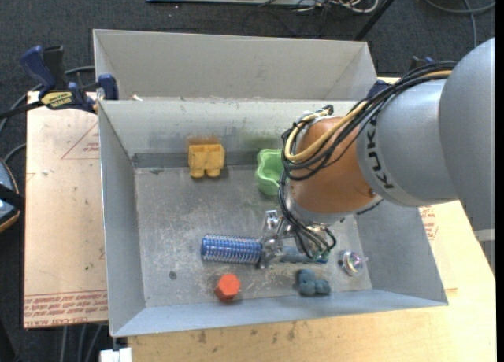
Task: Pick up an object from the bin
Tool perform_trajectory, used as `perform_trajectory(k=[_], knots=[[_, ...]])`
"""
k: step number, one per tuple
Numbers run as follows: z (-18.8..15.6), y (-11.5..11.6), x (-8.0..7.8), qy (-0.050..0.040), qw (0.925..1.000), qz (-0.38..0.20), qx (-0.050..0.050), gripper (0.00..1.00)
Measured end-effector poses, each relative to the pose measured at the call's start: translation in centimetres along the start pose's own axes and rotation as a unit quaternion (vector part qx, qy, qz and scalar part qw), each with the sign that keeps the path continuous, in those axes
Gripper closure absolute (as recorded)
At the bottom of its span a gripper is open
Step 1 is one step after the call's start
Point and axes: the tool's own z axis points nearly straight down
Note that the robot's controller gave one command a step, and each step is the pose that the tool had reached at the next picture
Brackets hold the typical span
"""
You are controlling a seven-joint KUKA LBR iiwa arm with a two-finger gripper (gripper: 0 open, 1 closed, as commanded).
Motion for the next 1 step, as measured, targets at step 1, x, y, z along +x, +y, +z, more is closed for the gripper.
perform_trajectory(k=[1], knots=[[-16.4,4.28,0.22,-0.0006,0.9997,0.026,0.0,1.0]])
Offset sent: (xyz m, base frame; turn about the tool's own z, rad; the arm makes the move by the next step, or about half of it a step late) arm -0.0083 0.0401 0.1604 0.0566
